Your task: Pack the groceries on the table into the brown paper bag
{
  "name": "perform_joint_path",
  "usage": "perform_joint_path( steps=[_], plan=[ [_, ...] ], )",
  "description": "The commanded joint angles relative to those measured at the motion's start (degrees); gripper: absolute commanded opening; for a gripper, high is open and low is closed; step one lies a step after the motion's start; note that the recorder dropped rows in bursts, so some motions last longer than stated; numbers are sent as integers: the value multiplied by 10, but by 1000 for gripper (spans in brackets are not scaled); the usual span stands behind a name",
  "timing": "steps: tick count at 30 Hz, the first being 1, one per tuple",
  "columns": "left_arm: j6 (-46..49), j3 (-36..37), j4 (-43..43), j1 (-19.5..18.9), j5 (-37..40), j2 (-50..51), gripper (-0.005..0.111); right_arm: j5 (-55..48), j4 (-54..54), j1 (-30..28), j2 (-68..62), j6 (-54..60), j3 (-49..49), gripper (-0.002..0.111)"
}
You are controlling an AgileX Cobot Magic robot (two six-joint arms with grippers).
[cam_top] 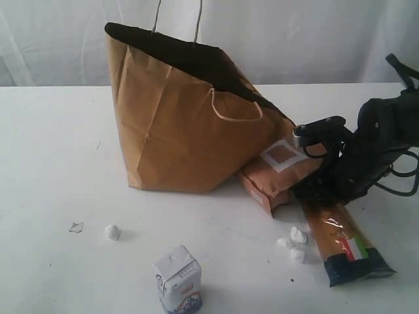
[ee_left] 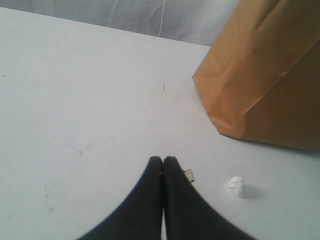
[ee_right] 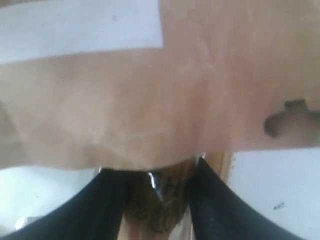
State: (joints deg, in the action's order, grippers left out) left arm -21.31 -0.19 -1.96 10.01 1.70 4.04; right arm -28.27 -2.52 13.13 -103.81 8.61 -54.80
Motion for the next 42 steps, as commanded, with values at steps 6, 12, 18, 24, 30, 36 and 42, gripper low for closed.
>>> perform_joint_path(
  steps=[6,12,18,24,30,36,42],
  plan=[
    [-9,2,4,-2,-3,-1,0,-103,50,-6,25,0,5,0],
    [-9,2,4,-2,-3,-1,0,-130,58,-65,76,10,5,0],
    [-9,2,4,-2,-3,-1,0,-153,55,-111,93,53,5,0],
    [-9,2,4,-2,5,-1,0,-134,34,-109,93,54,5,0],
    [-9,2,4,-2,5,-1,0,-123,-53,-109,90,154,5,29],
    [-8,2,4,-2,5,-1,0,-101,-108,-109,69,157,10,92],
    [-8,2,4,-2,5,-1,0,-110,-113,-109,58,157,10,103]
  ],
)
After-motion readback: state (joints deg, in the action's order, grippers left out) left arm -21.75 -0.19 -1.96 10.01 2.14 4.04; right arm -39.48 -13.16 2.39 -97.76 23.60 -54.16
